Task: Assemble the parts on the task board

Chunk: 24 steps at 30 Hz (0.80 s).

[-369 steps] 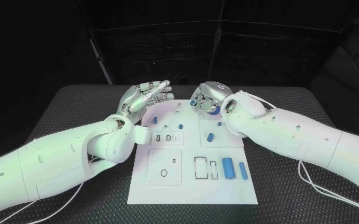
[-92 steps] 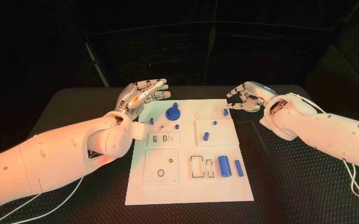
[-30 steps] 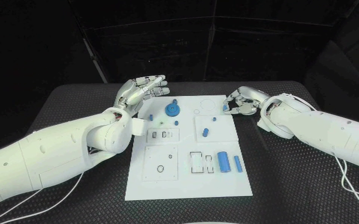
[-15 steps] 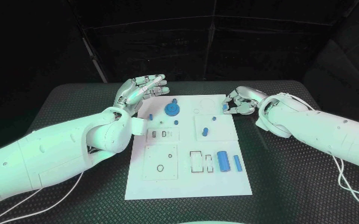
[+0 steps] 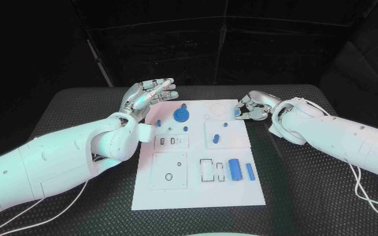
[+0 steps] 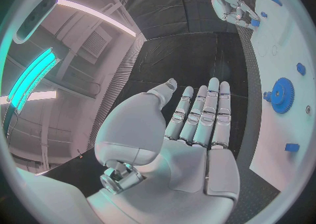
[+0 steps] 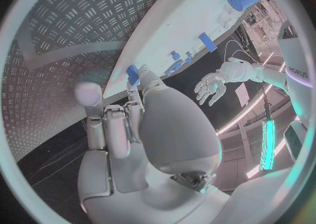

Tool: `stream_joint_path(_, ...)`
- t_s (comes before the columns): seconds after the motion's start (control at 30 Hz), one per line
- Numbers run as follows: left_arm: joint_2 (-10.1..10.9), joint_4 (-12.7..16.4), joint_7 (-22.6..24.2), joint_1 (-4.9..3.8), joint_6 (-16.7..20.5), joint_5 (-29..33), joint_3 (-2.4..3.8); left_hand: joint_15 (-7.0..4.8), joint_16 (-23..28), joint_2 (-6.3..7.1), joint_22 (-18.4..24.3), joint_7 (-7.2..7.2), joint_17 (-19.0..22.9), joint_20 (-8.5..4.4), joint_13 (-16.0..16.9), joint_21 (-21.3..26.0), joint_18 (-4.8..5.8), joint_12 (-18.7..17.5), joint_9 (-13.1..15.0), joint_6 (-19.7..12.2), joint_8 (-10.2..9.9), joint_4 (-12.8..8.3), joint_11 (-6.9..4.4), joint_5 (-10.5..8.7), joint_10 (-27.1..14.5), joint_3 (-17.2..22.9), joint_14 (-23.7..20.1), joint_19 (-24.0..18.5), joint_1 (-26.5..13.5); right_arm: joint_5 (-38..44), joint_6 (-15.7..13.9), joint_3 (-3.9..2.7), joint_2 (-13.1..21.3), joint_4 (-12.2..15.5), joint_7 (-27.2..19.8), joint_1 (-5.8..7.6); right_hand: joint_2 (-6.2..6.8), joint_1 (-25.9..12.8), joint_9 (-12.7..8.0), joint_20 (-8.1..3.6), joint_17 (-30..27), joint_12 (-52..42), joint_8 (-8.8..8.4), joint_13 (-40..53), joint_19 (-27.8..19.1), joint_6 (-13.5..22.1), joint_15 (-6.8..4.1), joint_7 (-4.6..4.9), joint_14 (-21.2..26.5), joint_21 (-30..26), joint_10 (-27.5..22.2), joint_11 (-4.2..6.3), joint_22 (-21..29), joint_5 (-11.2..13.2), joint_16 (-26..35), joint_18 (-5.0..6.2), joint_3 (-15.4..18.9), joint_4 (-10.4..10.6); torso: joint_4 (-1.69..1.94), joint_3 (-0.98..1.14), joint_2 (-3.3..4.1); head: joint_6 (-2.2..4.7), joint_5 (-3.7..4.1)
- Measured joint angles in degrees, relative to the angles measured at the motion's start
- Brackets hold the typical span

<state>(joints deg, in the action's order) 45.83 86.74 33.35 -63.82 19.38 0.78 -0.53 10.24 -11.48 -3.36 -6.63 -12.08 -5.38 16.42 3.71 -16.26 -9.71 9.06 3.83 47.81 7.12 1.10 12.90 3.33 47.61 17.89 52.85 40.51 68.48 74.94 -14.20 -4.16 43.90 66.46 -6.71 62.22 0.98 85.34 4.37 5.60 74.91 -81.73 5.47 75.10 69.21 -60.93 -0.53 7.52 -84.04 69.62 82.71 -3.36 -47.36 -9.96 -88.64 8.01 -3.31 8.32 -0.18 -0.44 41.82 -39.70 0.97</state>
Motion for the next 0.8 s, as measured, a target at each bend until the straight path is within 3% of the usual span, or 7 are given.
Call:
stream_joint_path(0.47, 0.01, -0.05, -0.09, 0.00, -0.02, 0.00, -0.01, 0.00, 0.00, 0.00, -0.01, 0.00, 0.00, -0.03, 0.00, 0.00, 0.00, 0.00, 0.00, 0.00, 0.00, 0.00, 0.00, 0.00, 0.00, 0.00, 0.00, -0.03, 0.00, 0.51, -1.17, 0.00, -0.21, 0.27, 0.24, 0.00, -1.22, 0.43, 0.03, -0.61, 0.00, -0.16, 0.83, -0.04, 0.61, -1.73, -0.82, -0.66, -0.01, 0.25, 0.11, 0.90, -0.72, 1.33, 0.00, 0.00, -1.66, -0.67, -0.01, 0.01, 0.00, -0.14, 0.04)
stream_joint_path(0.57, 0.10, 0.02, -0.10, 0.00, -0.03, 0.00, -0.01, 0.00, 0.00, 0.00, -0.01, 0.00, 0.00, -0.03, 0.00, 0.00, 0.00, 0.00, 0.00, 0.00, 0.00, 0.00, 0.00, 0.00, 0.00, 0.00, 0.00, -0.03, 0.00, 0.86, -1.91, 0.01, 0.10, 1.70, 0.37, -0.05, -1.49, 0.30, 0.03, -0.60, 0.00, -0.16, 0.83, -0.01, 0.61, -1.72, -0.82, -0.66, -0.01, 0.25, 0.09, 0.92, -0.72, 1.08, -0.04, 0.00, -1.99, -0.62, -0.10, 0.00, -0.05, -0.15, 0.05)
stream_joint_path(0.8, 0.35, 0.19, -0.13, 0.00, -0.03, 0.00, -0.01, 0.00, 0.00, 0.00, -0.01, 0.00, -0.01, -0.03, 0.00, 0.00, 0.00, 0.00, 0.00, 0.00, 0.00, 0.00, 0.00, 0.00, 0.00, 0.00, 0.00, -0.03, 0.00, 2.06, -4.01, 0.01, 1.89, 7.94, 2.02, -0.06, -1.87, -0.07, 0.03, -0.81, -0.01, -0.18, 0.72, 0.00, 0.82, -1.62, -0.82, -0.73, -0.01, 0.25, 0.09, 0.91, -0.71, 0.65, -0.38, 0.00, -2.27, -0.63, -0.31, -0.11, -0.30, -0.19, 0.26)
